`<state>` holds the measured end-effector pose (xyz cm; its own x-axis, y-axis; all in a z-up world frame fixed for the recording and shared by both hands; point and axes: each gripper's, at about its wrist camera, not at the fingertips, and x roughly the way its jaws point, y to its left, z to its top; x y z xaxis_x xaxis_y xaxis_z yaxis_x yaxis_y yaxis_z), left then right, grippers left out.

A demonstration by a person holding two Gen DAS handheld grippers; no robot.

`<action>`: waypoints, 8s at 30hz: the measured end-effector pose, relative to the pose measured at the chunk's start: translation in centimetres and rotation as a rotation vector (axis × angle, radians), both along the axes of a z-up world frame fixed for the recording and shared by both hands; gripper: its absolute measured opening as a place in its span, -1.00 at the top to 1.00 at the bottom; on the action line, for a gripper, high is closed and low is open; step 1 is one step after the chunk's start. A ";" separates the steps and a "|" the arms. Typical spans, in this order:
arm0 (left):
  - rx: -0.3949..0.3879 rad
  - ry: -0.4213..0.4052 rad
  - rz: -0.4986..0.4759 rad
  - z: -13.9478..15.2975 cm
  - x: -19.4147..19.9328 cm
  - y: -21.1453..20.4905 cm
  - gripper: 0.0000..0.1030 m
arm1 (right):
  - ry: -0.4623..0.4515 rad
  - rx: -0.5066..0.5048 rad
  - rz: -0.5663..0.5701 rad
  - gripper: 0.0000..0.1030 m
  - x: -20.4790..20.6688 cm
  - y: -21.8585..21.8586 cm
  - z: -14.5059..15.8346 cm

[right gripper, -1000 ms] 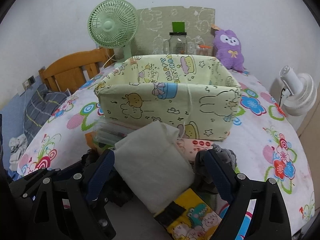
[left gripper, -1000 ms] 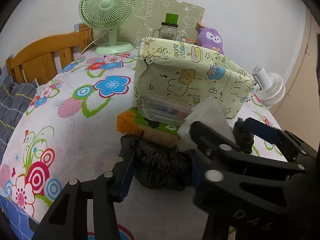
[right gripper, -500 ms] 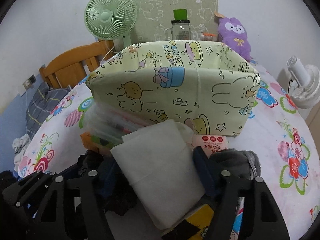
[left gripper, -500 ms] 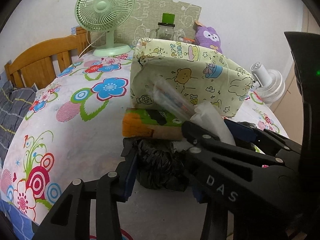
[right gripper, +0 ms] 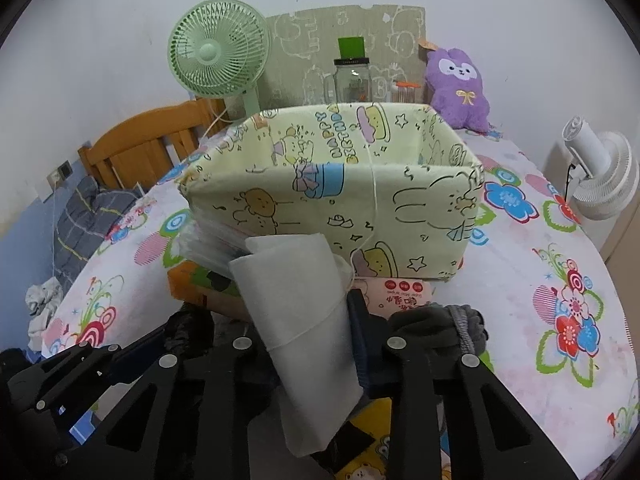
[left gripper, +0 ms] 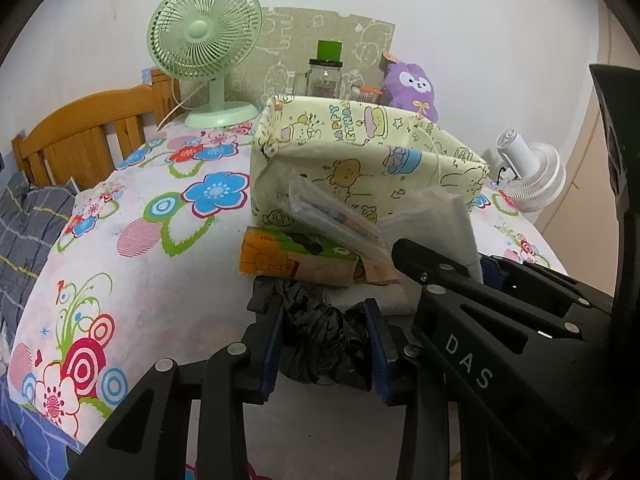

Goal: Organize soft objects
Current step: 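Grasp the crumpled black plastic bag with the left tool while the right tool grasps the white cloth, then lift the black bag with the left tool while the right tool carries the white cloth over the box, then lower both items into the fabric box and open both tools, then withdraw both tools from the box toward the yellow pouch and grey bag, then grasp the yellow cartoon pouch with the left tool while the right tool grasps the grey drawstring bag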

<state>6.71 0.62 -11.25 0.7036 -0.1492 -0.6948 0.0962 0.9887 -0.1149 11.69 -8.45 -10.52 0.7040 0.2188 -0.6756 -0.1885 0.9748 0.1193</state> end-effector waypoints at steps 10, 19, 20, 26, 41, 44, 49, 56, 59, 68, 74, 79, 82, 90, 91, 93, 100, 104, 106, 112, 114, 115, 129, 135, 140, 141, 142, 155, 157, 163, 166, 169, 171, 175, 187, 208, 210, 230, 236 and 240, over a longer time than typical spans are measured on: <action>0.014 -0.044 0.001 1.9 -0.9 -0.5 0.29 | -0.041 0.014 -0.001 0.51 -1.2 -0.5 1.9; 0.018 -0.089 -0.007 4.2 -1.5 -1.3 0.29 | -0.079 0.020 -0.018 0.51 -2.0 -1.4 4.2; 0.019 -0.094 -0.009 4.5 -1.5 -1.4 0.29 | -0.083 0.021 -0.021 0.51 -2.0 -1.6 4.5; 0.021 -0.125 -0.024 6.2 -1.5 -2.1 0.29 | -0.109 0.022 -0.039 0.51 -2.3 -2.2 6.4; 0.028 -0.181 -0.049 9.1 -0.9 -3.0 0.28 | -0.176 0.009 -0.075 0.51 -3.2 -3.1 10.3; 0.030 -0.187 -0.050 9.4 -0.7 -3.2 0.28 | -0.188 0.004 -0.076 0.51 -3.1 -3.1 10.7; 0.032 -0.190 -0.044 9.7 0.1 -3.2 0.28 | -0.196 0.002 -0.080 0.51 -2.6 -3.1 11.1; 0.035 -0.192 -0.036 9.9 2.0 -3.3 0.29 | -0.192 0.003 -0.086 0.51 -0.8 -3.3 11.4; 0.038 -0.196 -0.034 10.0 2.6 -3.4 0.28 | -0.194 0.003 -0.087 0.51 -0.1 -3.3 11.5; 0.040 -0.203 -0.031 10.2 4.8 -3.6 0.28 | -0.200 -0.003 -0.090 0.51 2.0 -3.4 11.9; 0.050 -0.211 -0.036 10.3 6.4 -3.9 0.28 | -0.200 -0.003 -0.098 0.51 3.5 -3.6 11.9; 0.045 -0.206 -0.035 10.0 7.9 -3.8 0.28 | -0.197 -0.013 -0.102 0.51 5.0 -3.7 11.7; 0.050 -0.202 -0.029 9.6 9.0 -3.8 0.28 | -0.188 -0.017 -0.099 0.51 6.1 -3.6 11.4; 0.060 -0.188 -0.013 8.4 11.6 -3.7 0.28 | -0.163 -0.013 -0.087 0.51 9.2 -3.4 10.1; 0.062 -0.184 -0.010 8.3 12.0 -3.6 0.28 | -0.161 -0.013 -0.086 0.51 9.5 -3.4 9.9; 0.057 -0.172 -0.007 7.8 12.6 -3.5 0.28 | -0.151 -0.012 -0.085 0.51 10.2 -3.4 9.5; 0.051 -0.120 -0.013 5.9 14.9 -3.3 0.25 | -0.112 -0.014 -0.080 0.51 12.4 -3.2 7.7; 0.059 -0.099 -0.018 5.0 15.7 -3.2 0.16 | -0.081 -0.019 -0.079 0.51 13.4 -2.9 6.6; 0.075 -0.089 -0.007 4.5 16.1 -3.1 0.13 | -0.065 -0.016 -0.075 0.51 13.9 -2.9 6.0; 0.083 -0.044 -0.013 3.2 17.2 -2.7 0.00 | -0.042 -0.012 -0.060 0.51 14.8 -2.5 5.0; 0.088 -0.042 -0.013 3.0 17.3 -2.6 0.00 | -0.034 -0.008 -0.048 0.50 15.0 -2.4 4.7; 0.088 -0.041 -0.013 2.9 17.4 -2.6 -0.02 | -0.030 -0.004 -0.042 0.50 15.1 -2.3 4.6; 0.105 -0.053 -0.025 3.7 16.3 -2.6 -0.20 | -0.056 -0.026 -0.052 -0.35 14.5 -2.3 5.2; 0.094 -0.068 -0.031 4.8 15.0 -2.8 -0.22 | -0.068 -0.027 -0.060 -0.36 13.4 -2.4 6.0; 0.085 -0.079 -0.037 5.6 13.8 -3.0 -0.28 | -0.086 -0.032 -0.064 -0.54 12.0 -2.5 6.8; 0.086 -0.083 -0.034 5.8 13.5 -3.1 -0.29 | -0.094 -0.036 -0.067 -0.57 11.7 -2.5 7.1; 0.085 -0.085 -0.032 6.0 13.3 -3.1 -0.33 | -0.099 -0.037 -0.068 -0.62 11.5 -2.5 7.3; 0.086 -0.141 -0.015 8.1 9.4 -3.8 -0.76 | -0.152 -0.034 -0.076 -0.86 7.7 -3.4 9.7; 0.085 -0.148 -0.018 8.3 8.8 -4.0 -0.76 | -0.160 -0.034 -0.079 -0.87 7.0 -3.5 10.0; 0.083 -0.165 -0.026 8.9 7.0 -4.5 -0.77 | -0.184 -0.041 -0.089 -0.88 5.0 -3.8 10.7; 0.082 -0.175 -0.025 9.1 6.0 -4.5 -0.77 | -0.201 -0.056 -0.091 -0.88 3.9 -3.8 11.1; 0.085 -0.187 -0.022 9.4 5.0 -4.5 -0.79 | -0.209 -0.059 -0.089 -0.89 2.9 -3.8 11.3; 0.087 -0.189 -0.024 9.4 4.4 -4.5 -0.79 | -0.210 -0.056 -0.085 -0.90 2.2 -3.9 11.4; 0.090 -0.188 -0.022 9.4 3.3 -4.4 -0.79 | -0.215 -0.055 -0.083 -0.90 1.0 -3.9 11.4; 0.067 -0.191 -0.030 8.8 0.6 -4.8 -0.79 | -0.230 -0.062 -0.085 -0.90 -2.3 -4.0 11.0; 0.059 -0.148 -0.062 3.8 -2.2 -7.3 -0.82 | -0.197 -0.051 -0.099 -0.90 -5.3 -6.5 5.9; 0.058 -0.146 -0.064 3.3 -2.4 -7.4 -0.82 | -0.201 -0.054 -0.101 -0.90 -5.7 -6.7 5.5; 0.063 -0.099 -0.115 -1.2 -3.3 -9.5 -0.82 | -0.168 -0.055 -0.130 -0.90 -7.2 -8.7 1.0; 0.064 -0.099 -0.133 -2.3 -3.5 -10.4 -0.82 | -0.148 -0.054 -0.144 -0.90 -7.4 -9.5 -0.3; 0.070 -0.092 -0.142 -2.9 -3.6 -10.9 -0.82 | -0.133 -0.054 -0.152 -0.90 -7.5 -10.1 -1.1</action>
<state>3.10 -10.26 -14.16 0.7403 -0.2050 -0.6403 0.2422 0.9697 -0.0305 4.20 -18.56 -11.59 0.8100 0.0698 -0.5822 -0.0498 0.9975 0.0503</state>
